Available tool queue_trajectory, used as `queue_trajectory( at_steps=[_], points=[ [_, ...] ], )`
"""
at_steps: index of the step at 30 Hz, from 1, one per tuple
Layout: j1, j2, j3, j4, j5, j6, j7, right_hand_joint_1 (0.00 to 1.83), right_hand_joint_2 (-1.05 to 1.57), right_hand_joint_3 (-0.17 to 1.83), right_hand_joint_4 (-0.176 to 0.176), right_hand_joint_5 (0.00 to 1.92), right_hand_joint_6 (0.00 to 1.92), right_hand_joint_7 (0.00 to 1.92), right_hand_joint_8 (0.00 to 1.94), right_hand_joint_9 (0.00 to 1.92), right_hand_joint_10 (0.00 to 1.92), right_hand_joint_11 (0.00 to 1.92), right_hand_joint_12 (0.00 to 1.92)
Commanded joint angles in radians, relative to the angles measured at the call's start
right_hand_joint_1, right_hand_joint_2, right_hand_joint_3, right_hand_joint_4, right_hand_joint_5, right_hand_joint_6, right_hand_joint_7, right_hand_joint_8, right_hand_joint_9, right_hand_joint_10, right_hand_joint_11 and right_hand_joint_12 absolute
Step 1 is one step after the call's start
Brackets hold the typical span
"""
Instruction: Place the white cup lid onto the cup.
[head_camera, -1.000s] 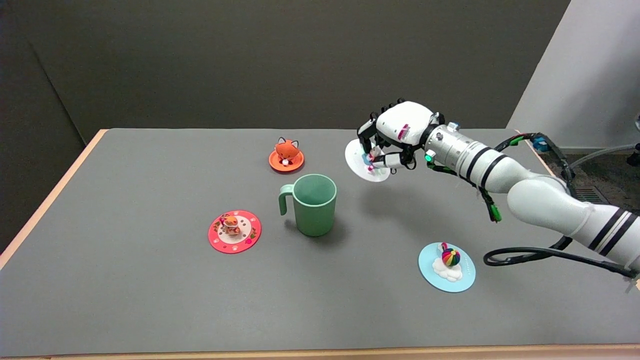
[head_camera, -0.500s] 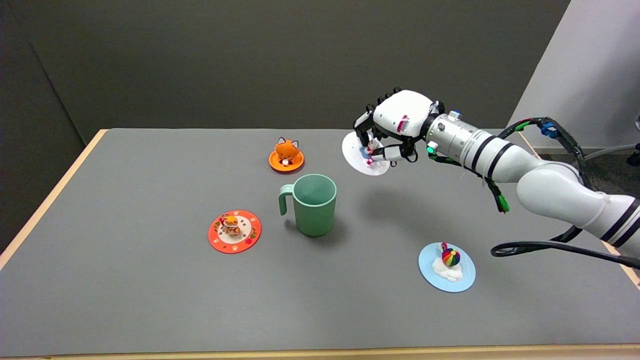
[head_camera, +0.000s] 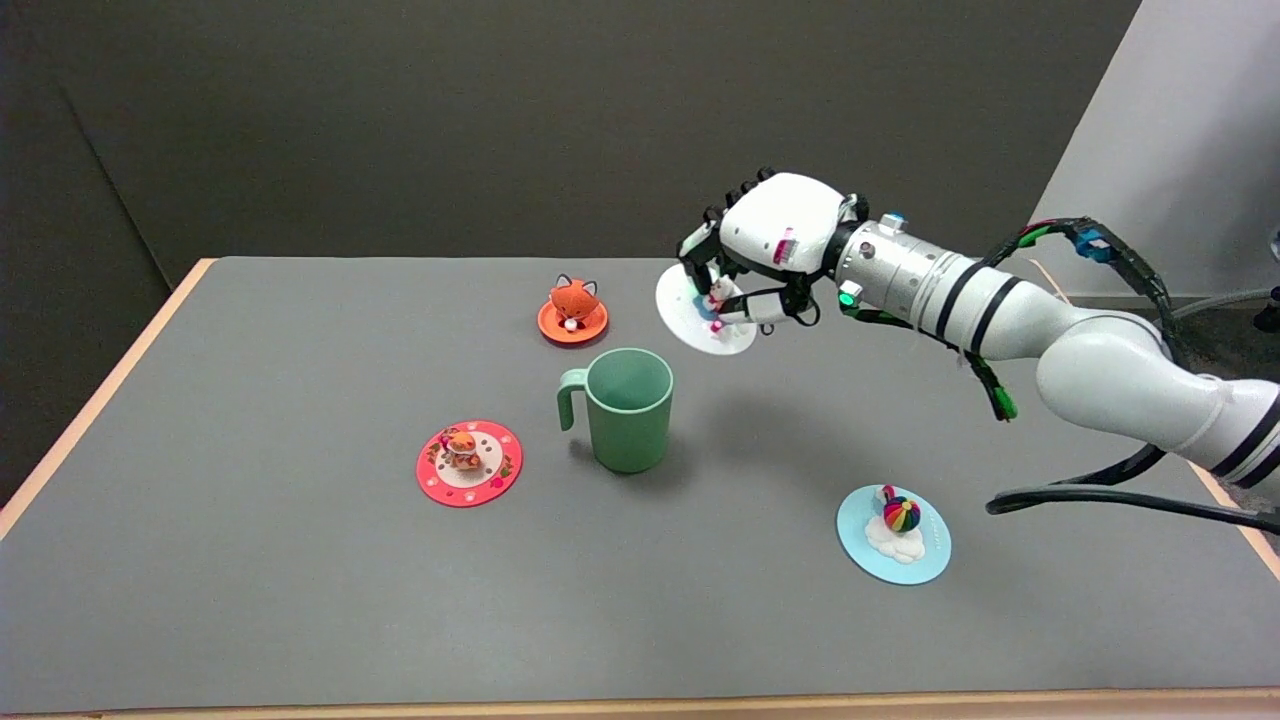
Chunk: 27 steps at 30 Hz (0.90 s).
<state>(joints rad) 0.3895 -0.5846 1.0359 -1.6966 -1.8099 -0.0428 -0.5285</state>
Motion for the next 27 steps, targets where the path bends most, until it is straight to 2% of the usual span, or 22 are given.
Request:
queue_trajectory(
  at_steps=[1, 27],
  points=[
    [0.166, 0.011, -0.174, -0.059, -0.001, -0.063, 0.039, 0.99, 1.05, 0.21, 0.176, 0.89, 1.12, 1.14, 0.33, 1.12, 0.39, 0.83, 1.22],
    [0.48, -0.028, -0.511, -0.009, -0.003, -0.116, 0.064, 0.99, 1.05, 0.21, 0.176, 0.89, 1.12, 1.14, 0.33, 1.12, 0.39, 0.83, 1.24]
  ],
)
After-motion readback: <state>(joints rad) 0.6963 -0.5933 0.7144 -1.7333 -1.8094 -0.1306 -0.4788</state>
